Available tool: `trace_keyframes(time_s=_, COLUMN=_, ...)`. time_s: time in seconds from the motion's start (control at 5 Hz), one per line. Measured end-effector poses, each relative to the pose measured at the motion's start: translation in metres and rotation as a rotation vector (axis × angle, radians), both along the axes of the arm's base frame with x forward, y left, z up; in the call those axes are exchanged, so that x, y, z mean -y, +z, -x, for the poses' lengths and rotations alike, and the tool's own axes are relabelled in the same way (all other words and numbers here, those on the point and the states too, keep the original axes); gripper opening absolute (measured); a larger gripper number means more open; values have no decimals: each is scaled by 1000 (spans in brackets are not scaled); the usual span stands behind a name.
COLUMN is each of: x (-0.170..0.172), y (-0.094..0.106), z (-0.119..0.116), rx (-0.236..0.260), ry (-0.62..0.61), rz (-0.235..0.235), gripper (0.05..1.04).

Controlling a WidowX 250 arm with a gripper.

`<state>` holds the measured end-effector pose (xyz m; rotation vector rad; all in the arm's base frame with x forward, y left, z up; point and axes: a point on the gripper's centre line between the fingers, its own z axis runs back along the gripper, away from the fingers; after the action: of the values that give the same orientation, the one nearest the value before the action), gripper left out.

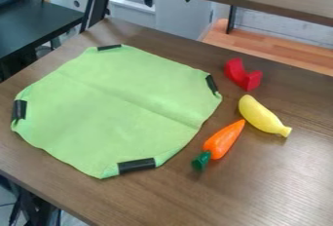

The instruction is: Fold the cloth from bottom right to top left

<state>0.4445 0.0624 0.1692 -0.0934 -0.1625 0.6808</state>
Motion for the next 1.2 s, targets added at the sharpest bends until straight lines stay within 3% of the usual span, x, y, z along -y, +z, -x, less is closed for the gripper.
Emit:
trace_keyframes(time_s=0.2, x=1, y=-22, z=0, rx=-50, ry=3, rz=9, gripper=1000)
trace_keyframes(time_s=0.4, x=6, y=-40, z=-3, rx=-51, ry=35, rz=-10, gripper=1000)
trace_keyframes(time_s=0.8, x=35, y=-71, z=-12, rx=3, ry=33, rz=-38, gripper=999)
trace_keyframes(time_s=1.0, x=44, y=-98, z=-9, rx=19, ry=27, rz=-49, gripper=1000)
trace_keyframes(time_s=1.2, x=53, y=-128, z=-6, rx=87, ry=25, rz=-53, gripper=1000)
